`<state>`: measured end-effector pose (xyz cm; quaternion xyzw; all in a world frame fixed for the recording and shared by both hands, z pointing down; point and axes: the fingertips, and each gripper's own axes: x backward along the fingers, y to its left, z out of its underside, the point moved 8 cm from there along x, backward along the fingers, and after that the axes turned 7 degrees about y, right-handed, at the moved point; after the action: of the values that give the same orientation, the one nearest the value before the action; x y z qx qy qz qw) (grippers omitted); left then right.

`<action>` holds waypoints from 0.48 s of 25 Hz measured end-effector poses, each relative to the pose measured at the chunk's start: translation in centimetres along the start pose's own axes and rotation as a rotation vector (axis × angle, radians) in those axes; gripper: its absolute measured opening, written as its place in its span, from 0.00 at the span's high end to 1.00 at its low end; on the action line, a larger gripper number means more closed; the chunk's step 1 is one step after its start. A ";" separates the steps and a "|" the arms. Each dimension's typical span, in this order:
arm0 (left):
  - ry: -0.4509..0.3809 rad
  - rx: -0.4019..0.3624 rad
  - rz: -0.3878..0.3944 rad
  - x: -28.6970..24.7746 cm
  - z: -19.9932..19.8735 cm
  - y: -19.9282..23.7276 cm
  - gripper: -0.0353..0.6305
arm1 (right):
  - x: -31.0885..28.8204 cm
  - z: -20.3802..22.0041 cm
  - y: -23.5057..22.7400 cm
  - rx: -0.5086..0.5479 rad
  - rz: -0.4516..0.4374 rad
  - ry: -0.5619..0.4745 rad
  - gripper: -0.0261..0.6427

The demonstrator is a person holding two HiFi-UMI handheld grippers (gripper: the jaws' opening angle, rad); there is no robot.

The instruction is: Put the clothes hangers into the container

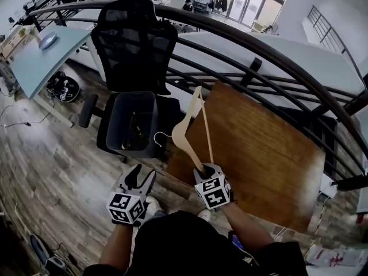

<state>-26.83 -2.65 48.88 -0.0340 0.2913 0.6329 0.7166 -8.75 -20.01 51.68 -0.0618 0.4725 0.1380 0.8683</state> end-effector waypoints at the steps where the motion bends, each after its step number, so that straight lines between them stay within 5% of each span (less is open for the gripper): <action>1: 0.002 0.002 -0.012 0.4 -0.1 1.1 0.60 | -0.9 -1.1 0.9 0.010 -0.018 -0.003 0.85; 12: -0.016 0.038 -0.130 6.5 -1.0 13.2 0.60 | -10.3 -10.8 11.5 0.076 -0.197 -0.006 0.85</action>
<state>-39.19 5.28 49.32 -0.0343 0.2947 0.5798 0.7588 -26.17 -13.44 54.65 -0.0747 0.4665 0.0341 0.8807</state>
